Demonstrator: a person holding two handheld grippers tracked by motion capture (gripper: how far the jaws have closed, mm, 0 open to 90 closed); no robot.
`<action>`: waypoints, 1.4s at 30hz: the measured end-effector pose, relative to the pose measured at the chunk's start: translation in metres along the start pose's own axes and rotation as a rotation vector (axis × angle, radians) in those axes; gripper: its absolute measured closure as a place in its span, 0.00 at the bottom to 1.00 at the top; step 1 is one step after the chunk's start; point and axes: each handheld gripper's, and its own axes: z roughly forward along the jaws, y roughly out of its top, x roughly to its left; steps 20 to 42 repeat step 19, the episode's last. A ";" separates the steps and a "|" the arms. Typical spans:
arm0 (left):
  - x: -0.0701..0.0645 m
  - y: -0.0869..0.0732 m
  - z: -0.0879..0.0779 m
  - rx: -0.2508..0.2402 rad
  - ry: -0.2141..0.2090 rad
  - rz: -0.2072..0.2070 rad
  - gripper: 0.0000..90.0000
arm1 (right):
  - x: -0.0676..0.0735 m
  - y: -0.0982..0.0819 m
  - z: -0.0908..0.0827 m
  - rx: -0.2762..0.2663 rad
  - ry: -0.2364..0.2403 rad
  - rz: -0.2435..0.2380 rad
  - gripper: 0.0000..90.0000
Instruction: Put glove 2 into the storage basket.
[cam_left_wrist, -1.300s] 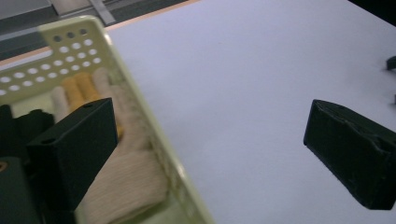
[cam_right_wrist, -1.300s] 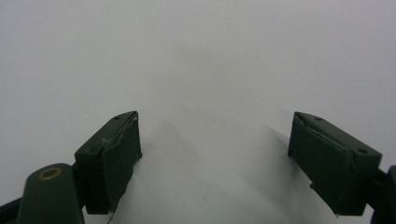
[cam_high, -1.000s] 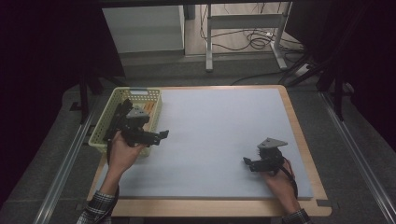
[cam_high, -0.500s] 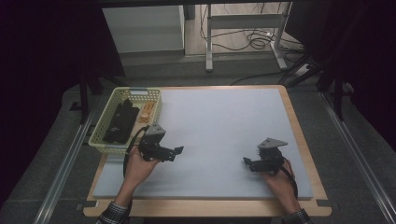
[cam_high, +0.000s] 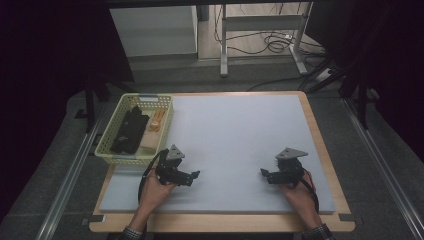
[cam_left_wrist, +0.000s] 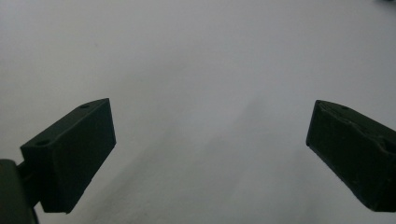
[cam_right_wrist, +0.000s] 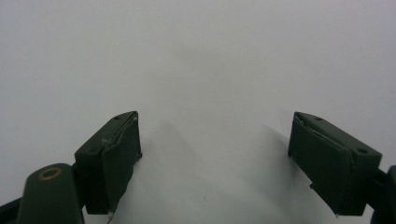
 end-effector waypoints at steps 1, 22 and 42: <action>0.000 -0.002 0.002 0.006 0.007 0.002 0.02 | 0.000 0.000 0.000 0.000 0.000 0.000 0.19; 0.000 -0.013 0.017 0.073 0.004 0.004 0.00 | -0.001 0.000 0.000 0.001 0.005 0.002 0.19; 0.000 -0.013 0.017 0.073 0.004 0.004 0.00 | -0.001 0.000 0.000 0.001 0.005 0.002 0.19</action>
